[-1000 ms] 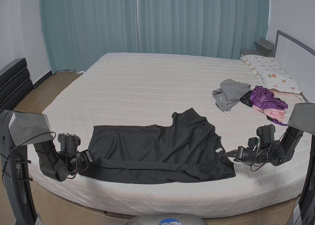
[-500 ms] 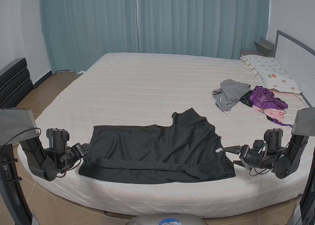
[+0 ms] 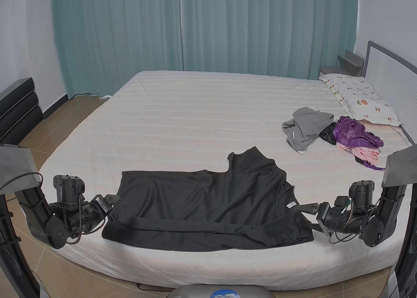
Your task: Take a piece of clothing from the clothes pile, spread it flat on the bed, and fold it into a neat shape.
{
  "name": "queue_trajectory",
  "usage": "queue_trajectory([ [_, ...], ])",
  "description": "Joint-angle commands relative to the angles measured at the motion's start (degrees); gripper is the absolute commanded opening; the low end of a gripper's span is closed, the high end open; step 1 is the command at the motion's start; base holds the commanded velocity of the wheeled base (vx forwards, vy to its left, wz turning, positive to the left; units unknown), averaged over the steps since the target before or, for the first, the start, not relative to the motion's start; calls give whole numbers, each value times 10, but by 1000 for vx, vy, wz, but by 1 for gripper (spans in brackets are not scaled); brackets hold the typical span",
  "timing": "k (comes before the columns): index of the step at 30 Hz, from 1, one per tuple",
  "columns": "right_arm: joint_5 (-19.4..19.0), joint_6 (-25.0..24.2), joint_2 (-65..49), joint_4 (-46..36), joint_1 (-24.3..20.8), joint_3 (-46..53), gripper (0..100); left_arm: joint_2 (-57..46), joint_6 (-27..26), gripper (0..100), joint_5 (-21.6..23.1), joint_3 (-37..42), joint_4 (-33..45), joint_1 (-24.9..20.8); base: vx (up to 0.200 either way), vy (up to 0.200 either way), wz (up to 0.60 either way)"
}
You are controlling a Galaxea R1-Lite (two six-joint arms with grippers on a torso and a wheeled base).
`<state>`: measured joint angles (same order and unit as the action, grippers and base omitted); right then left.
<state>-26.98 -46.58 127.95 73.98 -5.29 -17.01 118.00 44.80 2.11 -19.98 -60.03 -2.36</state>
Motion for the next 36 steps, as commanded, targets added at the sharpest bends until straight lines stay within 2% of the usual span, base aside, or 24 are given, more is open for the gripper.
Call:
queue_trajectory([
  [1,0,0,5,0,-1,2,100,14,2,100,0,0,0,0,0,0,0],
  [5,0,0,5,1,-1,6,100,14,4,100,0,0,0,-1,0,0,0],
  [11,0,1,5,1,-1,7,100,12,4,100,-1,5,0,-1,0,-200,0],
  [24,1,4,6,1,-2,8,100,16,-6,100,-7,19,5,-2,0,0,0],
  [27,1,5,6,0,-2,10,100,65,-7,100,-10,-8,5,-1,0,0,0],
  [34,3,6,12,1,-7,10,100,106,-8,100,-11,-59,10,0,0,0,0],
  [36,3,6,16,15,-9,11,100,110,-16,100,-15,-76,36,0,0,0,0],
])
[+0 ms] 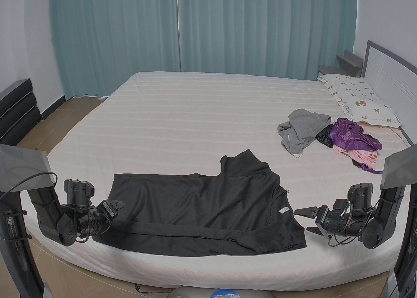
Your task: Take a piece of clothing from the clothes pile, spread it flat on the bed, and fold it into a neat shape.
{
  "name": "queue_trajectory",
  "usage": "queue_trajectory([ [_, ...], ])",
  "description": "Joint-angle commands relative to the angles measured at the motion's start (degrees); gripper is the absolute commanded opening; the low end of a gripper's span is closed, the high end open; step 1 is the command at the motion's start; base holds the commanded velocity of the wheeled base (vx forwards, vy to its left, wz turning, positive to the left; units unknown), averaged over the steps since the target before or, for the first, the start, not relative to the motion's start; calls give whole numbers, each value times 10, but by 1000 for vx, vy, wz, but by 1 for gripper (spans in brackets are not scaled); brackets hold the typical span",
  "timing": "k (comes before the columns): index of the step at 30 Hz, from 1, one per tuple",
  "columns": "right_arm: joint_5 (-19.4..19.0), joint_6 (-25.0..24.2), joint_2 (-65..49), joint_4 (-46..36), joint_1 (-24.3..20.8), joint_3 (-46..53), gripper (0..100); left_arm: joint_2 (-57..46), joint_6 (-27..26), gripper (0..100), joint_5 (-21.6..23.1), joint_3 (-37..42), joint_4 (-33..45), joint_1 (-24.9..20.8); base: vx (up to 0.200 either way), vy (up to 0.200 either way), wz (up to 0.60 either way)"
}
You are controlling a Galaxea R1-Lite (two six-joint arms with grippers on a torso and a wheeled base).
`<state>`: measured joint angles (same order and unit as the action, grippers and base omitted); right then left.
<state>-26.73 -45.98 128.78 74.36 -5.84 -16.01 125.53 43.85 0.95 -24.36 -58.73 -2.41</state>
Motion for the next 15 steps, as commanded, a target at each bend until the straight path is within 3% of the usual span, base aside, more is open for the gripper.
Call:
queue_trajectory([
  [1,1,0,11,18,-4,2,100,36,-12,100,-5,-39,36,0,0,0,0],
  [10,5,-1,30,58,-8,14,100,47,-12,100,-12,-100,64,10,0,0,0],
  [15,5,-1,30,58,-8,14,100,48,17,100,-38,-121,59,14,0,0,0],
])
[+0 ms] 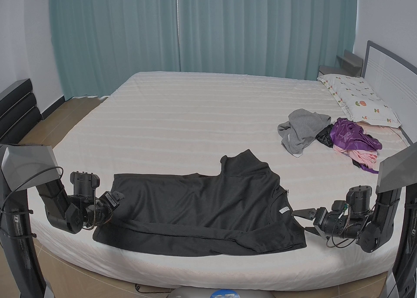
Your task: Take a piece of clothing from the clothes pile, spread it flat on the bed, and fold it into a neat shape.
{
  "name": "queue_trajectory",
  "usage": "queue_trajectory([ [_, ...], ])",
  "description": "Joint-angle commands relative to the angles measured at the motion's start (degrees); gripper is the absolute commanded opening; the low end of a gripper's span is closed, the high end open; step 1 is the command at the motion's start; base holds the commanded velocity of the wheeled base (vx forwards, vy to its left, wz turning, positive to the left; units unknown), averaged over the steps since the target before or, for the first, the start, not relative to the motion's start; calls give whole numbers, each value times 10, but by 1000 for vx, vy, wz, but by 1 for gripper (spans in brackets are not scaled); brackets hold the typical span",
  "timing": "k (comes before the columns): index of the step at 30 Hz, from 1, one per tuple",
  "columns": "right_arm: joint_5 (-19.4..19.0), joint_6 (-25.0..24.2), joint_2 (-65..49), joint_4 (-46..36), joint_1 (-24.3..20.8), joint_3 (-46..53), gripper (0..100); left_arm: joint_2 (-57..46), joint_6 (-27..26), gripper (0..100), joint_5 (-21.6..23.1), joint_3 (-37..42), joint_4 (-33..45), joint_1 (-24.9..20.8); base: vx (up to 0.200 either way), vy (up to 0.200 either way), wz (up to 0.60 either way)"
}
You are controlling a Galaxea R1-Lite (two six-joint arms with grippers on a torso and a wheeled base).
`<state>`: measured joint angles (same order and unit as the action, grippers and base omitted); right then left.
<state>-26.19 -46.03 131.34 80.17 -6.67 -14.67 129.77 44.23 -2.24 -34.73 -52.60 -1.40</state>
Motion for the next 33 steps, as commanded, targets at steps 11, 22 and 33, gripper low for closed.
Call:
queue_trajectory([
  [11,0,0,5,1,0,2,100,22,75,100,2,-67,-7,40,0,0,0],
  [22,0,0,5,1,0,2,100,-30,31,100,26,35,-6,52,0,0,0],
  [33,0,1,5,1,0,2,100,-19,21,100,20,48,-4,20,0,0,0],
])
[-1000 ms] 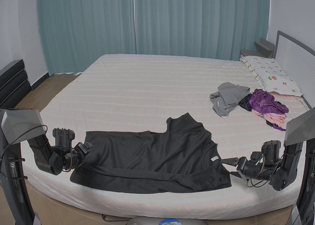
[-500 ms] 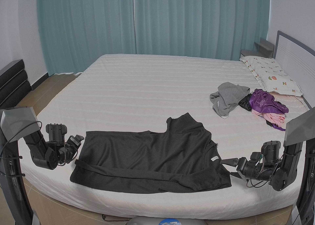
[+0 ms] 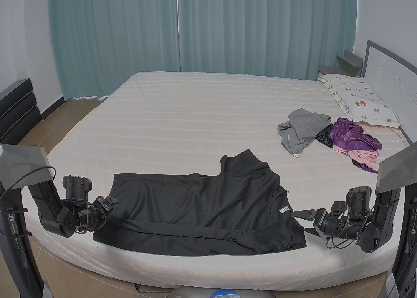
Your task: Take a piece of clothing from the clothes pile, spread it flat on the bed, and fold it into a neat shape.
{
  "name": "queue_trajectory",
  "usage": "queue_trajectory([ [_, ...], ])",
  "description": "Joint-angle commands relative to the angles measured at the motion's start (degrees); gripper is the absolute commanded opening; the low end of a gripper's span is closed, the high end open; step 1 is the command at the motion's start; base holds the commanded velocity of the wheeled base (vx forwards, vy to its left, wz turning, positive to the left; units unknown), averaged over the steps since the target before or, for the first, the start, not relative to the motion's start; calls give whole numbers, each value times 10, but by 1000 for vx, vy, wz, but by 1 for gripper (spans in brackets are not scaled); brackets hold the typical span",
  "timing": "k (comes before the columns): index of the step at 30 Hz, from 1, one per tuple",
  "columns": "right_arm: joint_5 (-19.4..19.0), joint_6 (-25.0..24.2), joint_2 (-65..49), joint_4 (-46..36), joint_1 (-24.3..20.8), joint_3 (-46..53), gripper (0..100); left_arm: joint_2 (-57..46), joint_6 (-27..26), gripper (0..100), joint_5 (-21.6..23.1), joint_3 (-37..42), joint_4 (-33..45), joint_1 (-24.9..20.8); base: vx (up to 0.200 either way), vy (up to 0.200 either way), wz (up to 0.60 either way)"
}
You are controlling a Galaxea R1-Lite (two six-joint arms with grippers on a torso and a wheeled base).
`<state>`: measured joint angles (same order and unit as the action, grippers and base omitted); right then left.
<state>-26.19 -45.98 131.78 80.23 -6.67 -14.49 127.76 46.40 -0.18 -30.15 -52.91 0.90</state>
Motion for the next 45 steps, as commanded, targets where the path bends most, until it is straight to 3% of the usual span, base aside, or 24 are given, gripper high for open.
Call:
queue_trajectory([
  [1,0,0,1,0,0,0,100,8,-3,0,-1,1,-3,-3,0,0,0],
  [13,10,3,-2,17,-1,-7,100,2,-7,0,-25,-4,-4,1,0,0,0],
  [18,31,22,15,28,-38,-42,100,-12,-6,0,-25,-1,-3,-2,0,0,0],
  [23,31,56,23,11,-41,-87,100,-11,-3,0,-25,0,-2,-2,0,0,0],
  [27,31,120,42,-73,-43,-139,100,-8,-2,0,-25,0,-2,-2,0,0,0],
  [30,30,138,52,-96,-40,-164,100,-7,-2,0,-24,2,-2,-2,0,0,0],
  [40,-9,177,70,-119,-41,-186,100,-7,0,0,-22,7,-3,-1,0,0,0],
  [45,-51,181,64,-113,-33,-185,100,-5,0,0,-22,8,-3,-1,0,0,0],
])
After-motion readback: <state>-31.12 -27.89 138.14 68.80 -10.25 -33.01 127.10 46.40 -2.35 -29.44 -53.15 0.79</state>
